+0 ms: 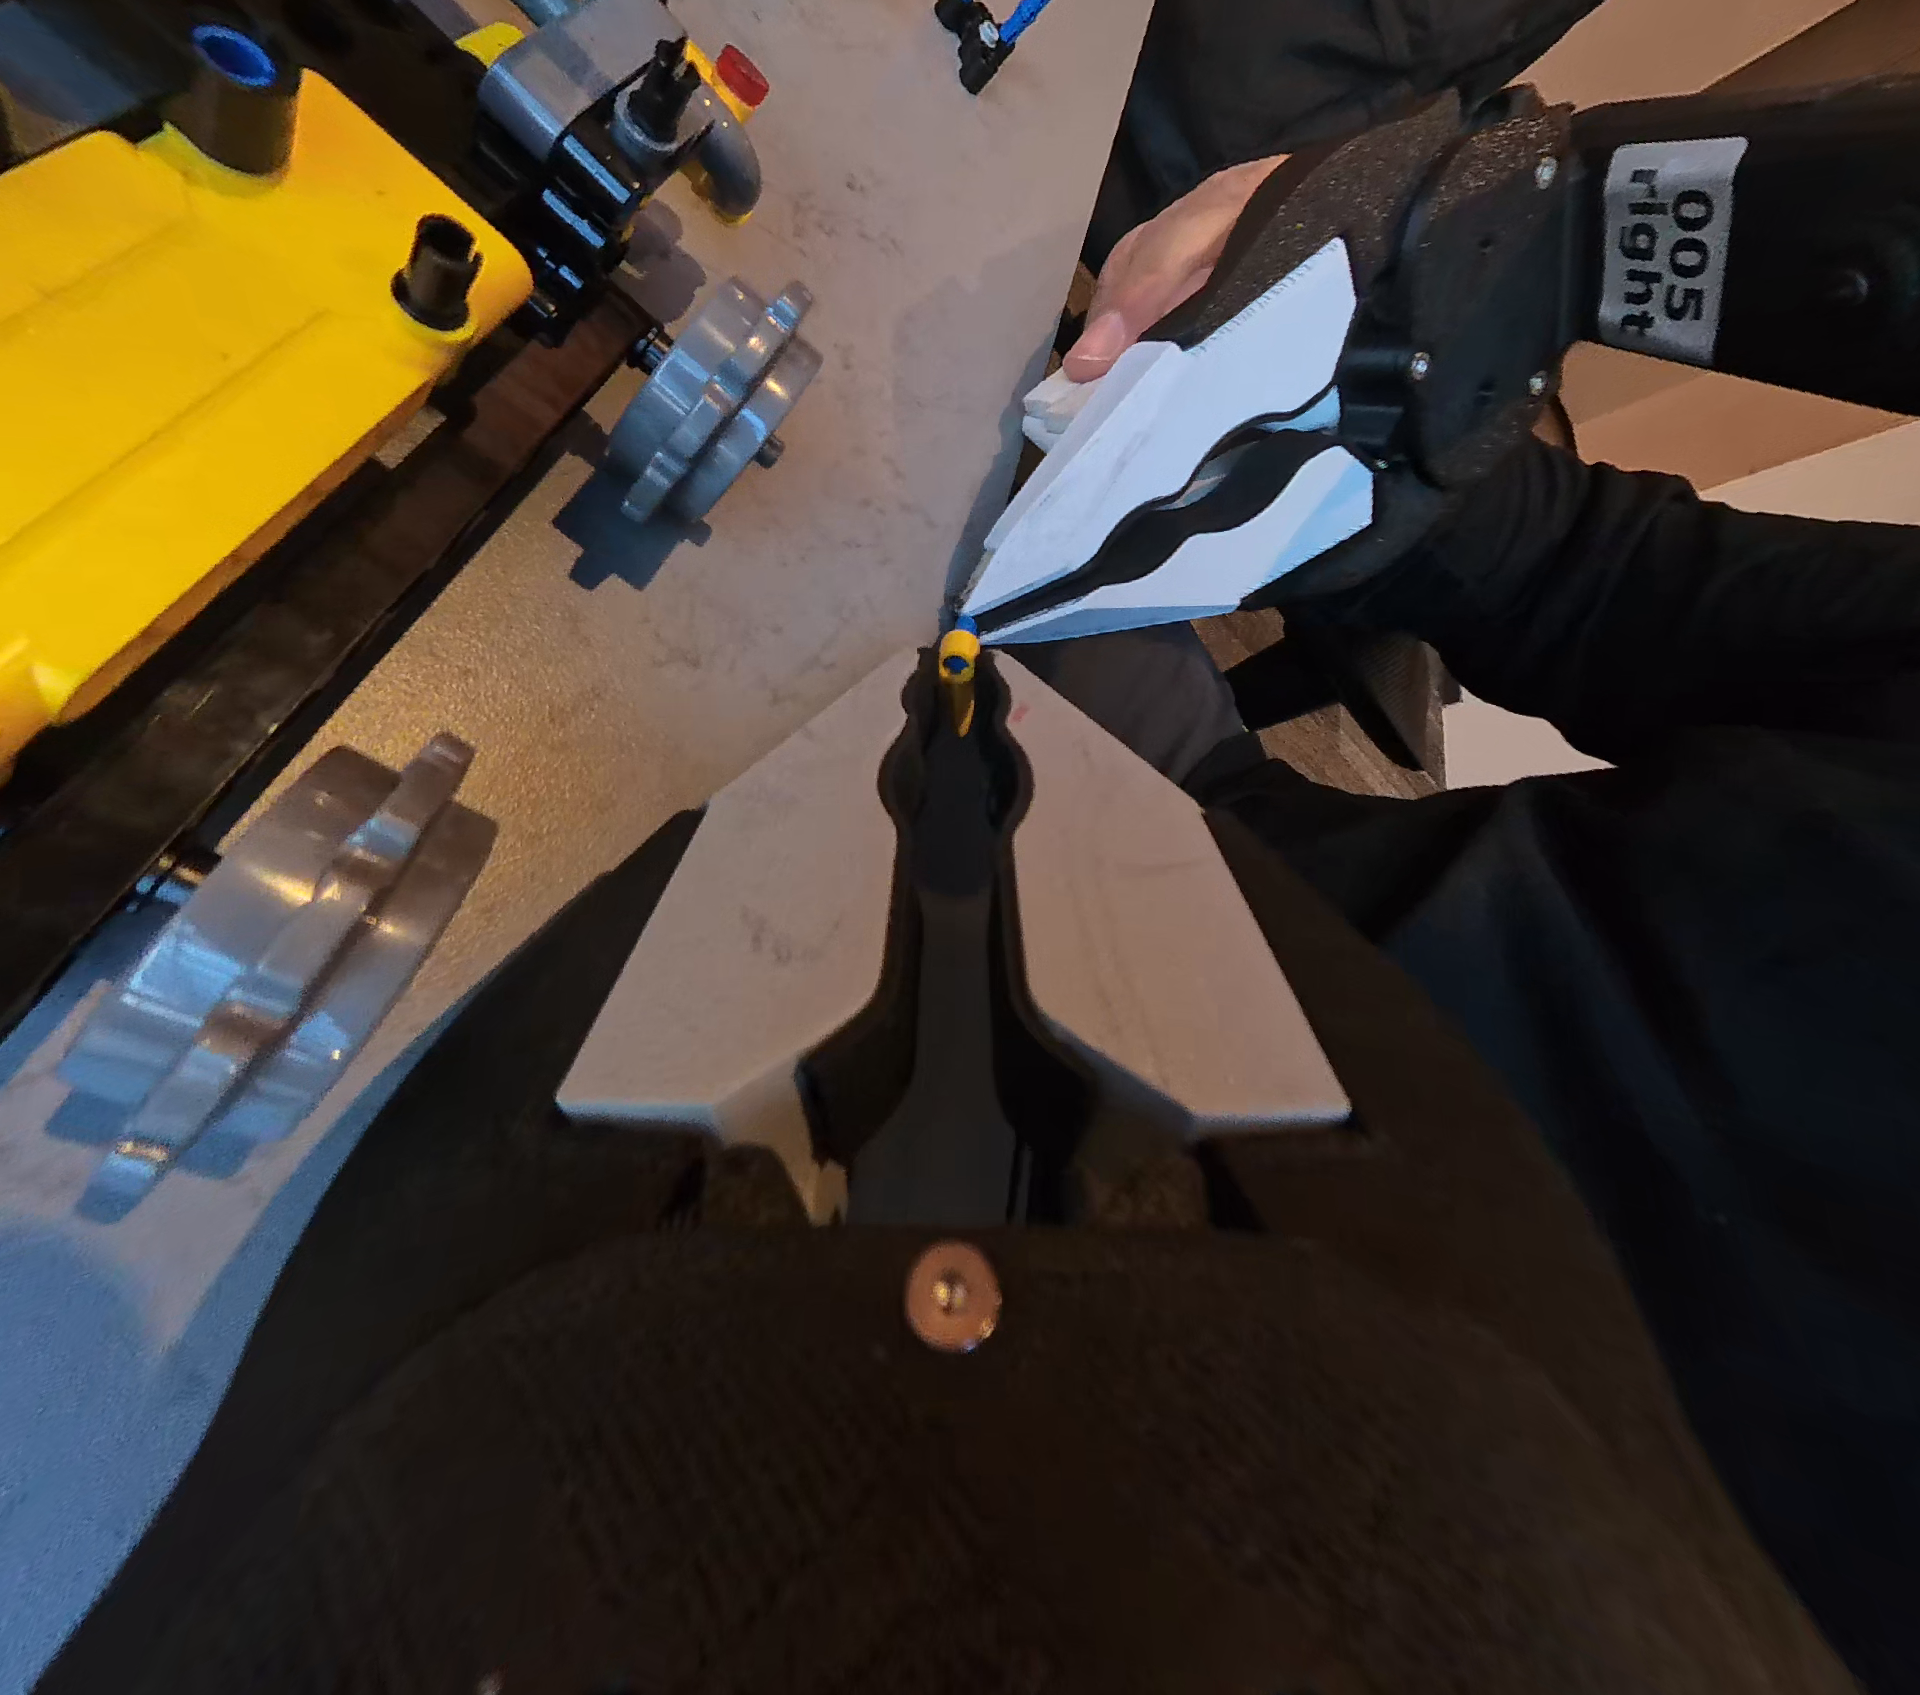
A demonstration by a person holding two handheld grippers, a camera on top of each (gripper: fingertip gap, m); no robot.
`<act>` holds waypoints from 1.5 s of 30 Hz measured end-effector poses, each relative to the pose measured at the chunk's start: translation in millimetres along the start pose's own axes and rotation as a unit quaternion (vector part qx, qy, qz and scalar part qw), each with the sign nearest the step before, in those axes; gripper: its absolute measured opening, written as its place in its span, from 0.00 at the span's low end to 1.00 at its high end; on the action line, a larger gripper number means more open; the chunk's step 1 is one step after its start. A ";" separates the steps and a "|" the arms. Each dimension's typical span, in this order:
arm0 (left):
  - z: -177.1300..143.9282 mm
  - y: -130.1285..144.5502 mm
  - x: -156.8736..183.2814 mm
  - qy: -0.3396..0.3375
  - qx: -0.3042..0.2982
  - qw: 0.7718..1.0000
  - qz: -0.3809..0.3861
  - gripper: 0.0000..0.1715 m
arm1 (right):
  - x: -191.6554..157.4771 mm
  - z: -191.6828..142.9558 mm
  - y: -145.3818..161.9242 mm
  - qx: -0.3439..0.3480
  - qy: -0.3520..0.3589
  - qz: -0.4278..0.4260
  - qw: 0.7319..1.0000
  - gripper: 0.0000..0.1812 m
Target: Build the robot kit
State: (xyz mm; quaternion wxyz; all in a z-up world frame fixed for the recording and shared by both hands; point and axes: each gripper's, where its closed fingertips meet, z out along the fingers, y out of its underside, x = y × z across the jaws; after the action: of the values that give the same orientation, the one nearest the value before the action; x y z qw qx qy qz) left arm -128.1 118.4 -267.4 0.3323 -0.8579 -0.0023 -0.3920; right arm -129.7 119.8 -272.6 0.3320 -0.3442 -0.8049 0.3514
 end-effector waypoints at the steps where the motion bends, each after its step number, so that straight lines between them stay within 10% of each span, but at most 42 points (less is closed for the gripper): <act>1: 0.3 0.0 0.0 0.000 -0.001 1.000 0.000 0.03 | -0.1 0.1 0.0 0.000 0.000 0.000 1.000 0.00; 45: -27.9 -26.7 47.2 0.023 0.207 0.962 0.179 0.03 | -5.7 -34.3 -51.0 0.198 -0.119 0.270 0.935 0.16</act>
State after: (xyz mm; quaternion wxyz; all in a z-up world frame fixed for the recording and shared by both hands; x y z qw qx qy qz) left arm -121.1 111.1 -207.2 0.5673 -0.7473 0.0775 -0.3371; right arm -116.3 100.6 -215.5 0.1879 -0.4321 -0.6292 0.6182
